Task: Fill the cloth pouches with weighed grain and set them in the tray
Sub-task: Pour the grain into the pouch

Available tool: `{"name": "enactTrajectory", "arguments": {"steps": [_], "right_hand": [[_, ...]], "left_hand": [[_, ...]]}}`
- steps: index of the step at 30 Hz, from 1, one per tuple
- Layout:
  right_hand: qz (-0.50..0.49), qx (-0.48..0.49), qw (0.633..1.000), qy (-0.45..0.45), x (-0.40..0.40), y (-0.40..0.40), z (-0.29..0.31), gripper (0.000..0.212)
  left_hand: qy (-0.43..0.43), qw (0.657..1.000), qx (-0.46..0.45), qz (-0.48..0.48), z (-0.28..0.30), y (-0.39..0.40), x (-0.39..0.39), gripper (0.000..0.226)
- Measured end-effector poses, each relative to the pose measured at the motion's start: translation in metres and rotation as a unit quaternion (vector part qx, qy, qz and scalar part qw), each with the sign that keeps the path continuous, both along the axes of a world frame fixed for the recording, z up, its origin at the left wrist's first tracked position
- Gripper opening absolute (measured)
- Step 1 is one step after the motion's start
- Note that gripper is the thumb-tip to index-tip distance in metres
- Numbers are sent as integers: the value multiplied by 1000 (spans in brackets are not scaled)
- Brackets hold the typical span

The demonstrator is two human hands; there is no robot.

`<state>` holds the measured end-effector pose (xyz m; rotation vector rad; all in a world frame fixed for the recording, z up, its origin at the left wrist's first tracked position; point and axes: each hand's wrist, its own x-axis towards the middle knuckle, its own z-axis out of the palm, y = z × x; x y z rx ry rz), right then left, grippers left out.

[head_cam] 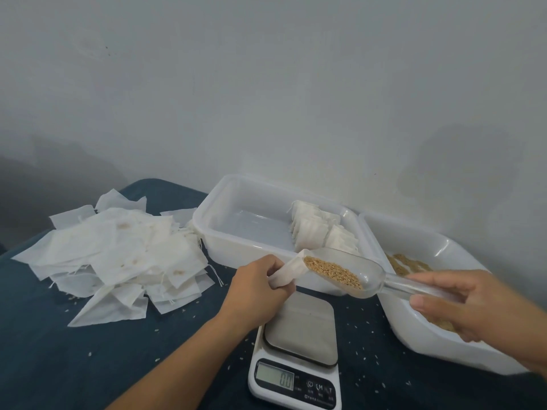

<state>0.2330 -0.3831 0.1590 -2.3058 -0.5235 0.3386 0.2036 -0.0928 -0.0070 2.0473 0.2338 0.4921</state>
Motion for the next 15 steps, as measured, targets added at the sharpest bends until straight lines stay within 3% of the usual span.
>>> {"name": "enactTrajectory", "arguments": {"steps": [11,15], "right_hand": [[-25,240,970,-10,-3,7,-59,44],[-42,313,949,-4,9,37,-81,33]], "left_hand": [[-2,998,-67,-4,-1,0,1,21],[-2,994,-103,-46,0,-1,1,24]]}}
